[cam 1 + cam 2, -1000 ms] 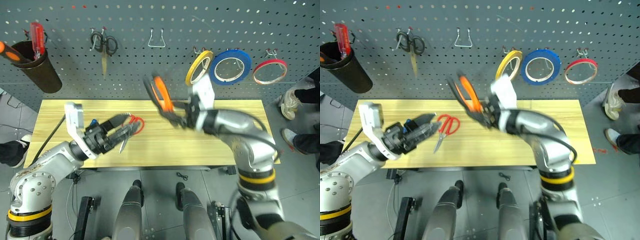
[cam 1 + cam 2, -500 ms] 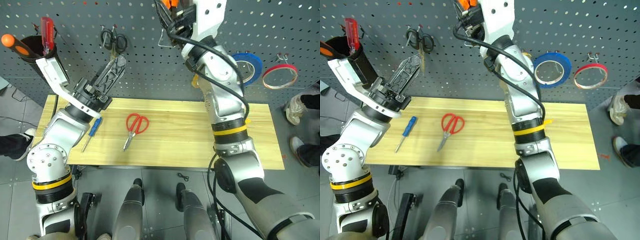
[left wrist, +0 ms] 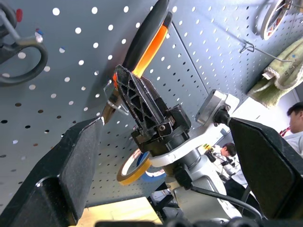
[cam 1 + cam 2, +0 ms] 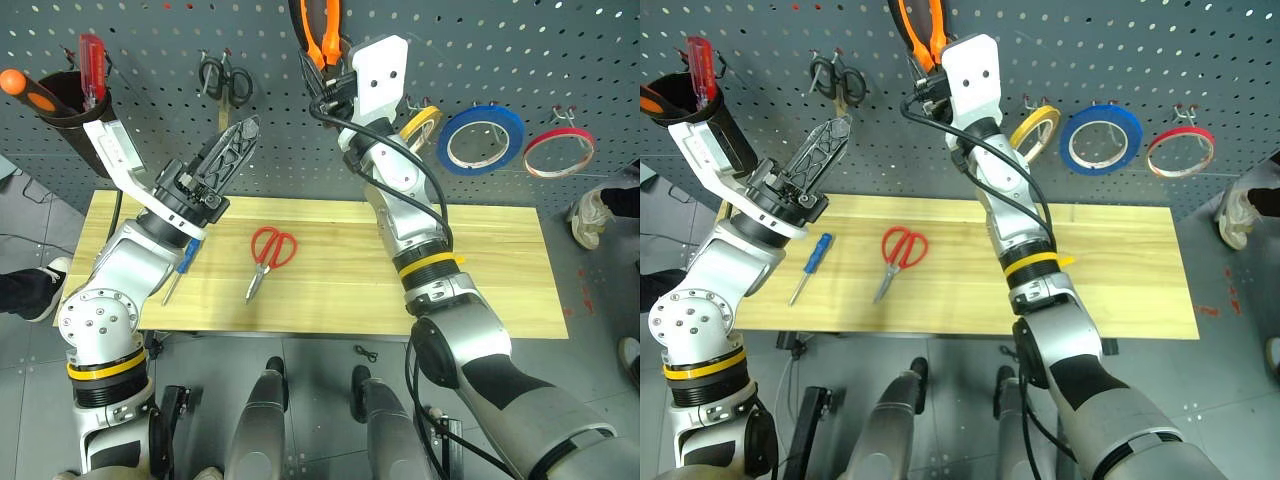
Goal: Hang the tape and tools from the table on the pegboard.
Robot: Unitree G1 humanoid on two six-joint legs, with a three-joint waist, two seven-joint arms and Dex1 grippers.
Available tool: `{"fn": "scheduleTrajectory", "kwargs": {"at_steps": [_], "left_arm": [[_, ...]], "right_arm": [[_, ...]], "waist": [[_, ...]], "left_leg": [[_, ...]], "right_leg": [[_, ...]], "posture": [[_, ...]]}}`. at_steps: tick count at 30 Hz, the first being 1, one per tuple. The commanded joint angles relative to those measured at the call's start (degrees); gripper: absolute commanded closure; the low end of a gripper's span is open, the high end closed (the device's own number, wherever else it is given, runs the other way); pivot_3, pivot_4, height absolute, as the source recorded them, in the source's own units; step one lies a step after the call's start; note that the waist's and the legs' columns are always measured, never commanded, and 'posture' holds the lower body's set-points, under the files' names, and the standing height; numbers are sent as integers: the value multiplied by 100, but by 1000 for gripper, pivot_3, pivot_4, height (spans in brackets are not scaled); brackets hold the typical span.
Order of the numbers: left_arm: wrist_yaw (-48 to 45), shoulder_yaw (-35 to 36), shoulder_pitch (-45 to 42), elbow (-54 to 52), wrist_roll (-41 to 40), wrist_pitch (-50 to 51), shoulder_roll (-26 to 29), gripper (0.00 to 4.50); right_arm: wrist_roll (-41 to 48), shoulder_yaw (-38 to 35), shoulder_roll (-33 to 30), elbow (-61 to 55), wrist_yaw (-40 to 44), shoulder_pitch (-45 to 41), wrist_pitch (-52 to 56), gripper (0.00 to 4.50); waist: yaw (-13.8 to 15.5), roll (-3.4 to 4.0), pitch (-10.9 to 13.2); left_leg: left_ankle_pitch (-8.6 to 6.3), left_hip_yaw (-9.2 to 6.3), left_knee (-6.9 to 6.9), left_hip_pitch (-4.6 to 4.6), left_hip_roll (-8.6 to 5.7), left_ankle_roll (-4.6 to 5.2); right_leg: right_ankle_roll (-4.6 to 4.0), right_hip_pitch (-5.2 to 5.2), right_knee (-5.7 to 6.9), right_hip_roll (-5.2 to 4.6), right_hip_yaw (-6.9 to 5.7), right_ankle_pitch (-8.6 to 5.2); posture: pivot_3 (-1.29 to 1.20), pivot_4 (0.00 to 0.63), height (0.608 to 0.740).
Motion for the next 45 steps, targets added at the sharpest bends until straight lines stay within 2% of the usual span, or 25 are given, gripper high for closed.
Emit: {"fn": "scheduleTrajectory", "kwargs": {"at_steps": [1, 5, 6, 10, 14, 17, 21, 26, 30, 39, 42, 45], "left_arm": [[-8, 55, 57, -277, -95, -7, 74, 0], [-34, 39, 190, -316, -42, 35, 149, 0], [-68, 12, 260, -330, 43, 62, 210, 0], [-301, -324, 740, -367, 905, 43, 581, 0], [-134, -881, 1247, -48, 2422, -238, 817, 0], [30, -1345, 1481, 210, 3469, -376, 890, 0], [299, -1686, 1439, 789, 4251, -338, 650, 0], [151, -2239, 1020, 1852, 5145, -545, 305, 0], [259, -2371, 674, 2471, 5649, -499, 48, 0], [-56, -2441, 716, 2640, 6113, -158, -32, 0], [-119, -2483, 725, 2775, 6299, -153, -10, 826], [-191, -2454, 736, 2899, 6424, -251, -54, 2252]], "right_arm": [[-24, -19, -69, -149, -29, -29, -153, 1367], [8, 55, -186, -577, 202, 262, 19, 76], [32, 74, -258, -826, 306, 402, 131, 29], [261, 213, -661, -2207, 999, 1130, 1113, 29], [803, 465, -1334, -4003, 2021, 2083, 2798, 29], [1473, 444, -1818, -5039, 2570, 2603, 4004, 29], [2338, 557, -2419, -5752, 3467, 3156, 5109, 29], [2630, 755, -2792, -5658, 4303, 3372, 5217, 29], [2571, 855, -2997, -5422, 4786, 3391, 5016, 29], [2380, 807, -2961, -5257, 4663, 3409, 4859, 29], [2391, 771, -2962, -5367, 4593, 3492, 4899, 0], [2412, 736, -2979, -5460, 4527, 3557, 4941, 0]], "waist": [[0, 0, 0], [1, 0, 0], [2, 0, 0], [4, 0, 0], [0, 2, 1], [-2, 4, 2], [-10, 6, 4], [-38, 8, 8], [-63, 8, 9], [-195, 7, 53], [-213, 9, 54], [-232, 9, 54]], "left_leg": [[1, -1, 1, 1, 0, -2], [7, -4, 1, 5, 0, -4], [9, -5, 1, 5, 0, -4], [9, -5, -1, 4, 0, -4], [9, -5, -3, 7, 0, -4], [9, -4, -1, 7, 1, -4], [10, -3, 3, 8, 6, -2], [13, -3, 10, 10, 10, 2], [14, -4, 19, 5, 12, 4], [15, -6, 19, 9, 12, 5], [15, -6, 20, 11, 12, 5], [15, -5, 21, 11, 11, 5]], "right_leg": [[0, 0, -1, 0, 0, 0], [0, 0, 2, 2, 0, -1], [-1, 0, 2, 2, 0, 0], [-1, 0, 2, 1, -1, 0], [-3, 0, 3, 2, 0, -4], [3, -4, 4, 3, 0, -14], [20, -4, 5, 5, 3, -29], [21, -3, 10, 8, 4, -30], [22, -3, 9, 14, 9, -30], [22, -3, 23, 15, 10, -31], [22, -3, 25, 15, 11, -32], [23, -3, 24, 14, 11, -32]], "posture": [[256, 365, 740], [248, 365, 740], [248, 365, 740], [238, 371, 740], [212, 392, 740], [192, 402, 740], [165, 416, 740], [128, 442, 740], [93, 462, 740], [73, 491, 740], [61, 485, 740], [56, 478, 740]]}}
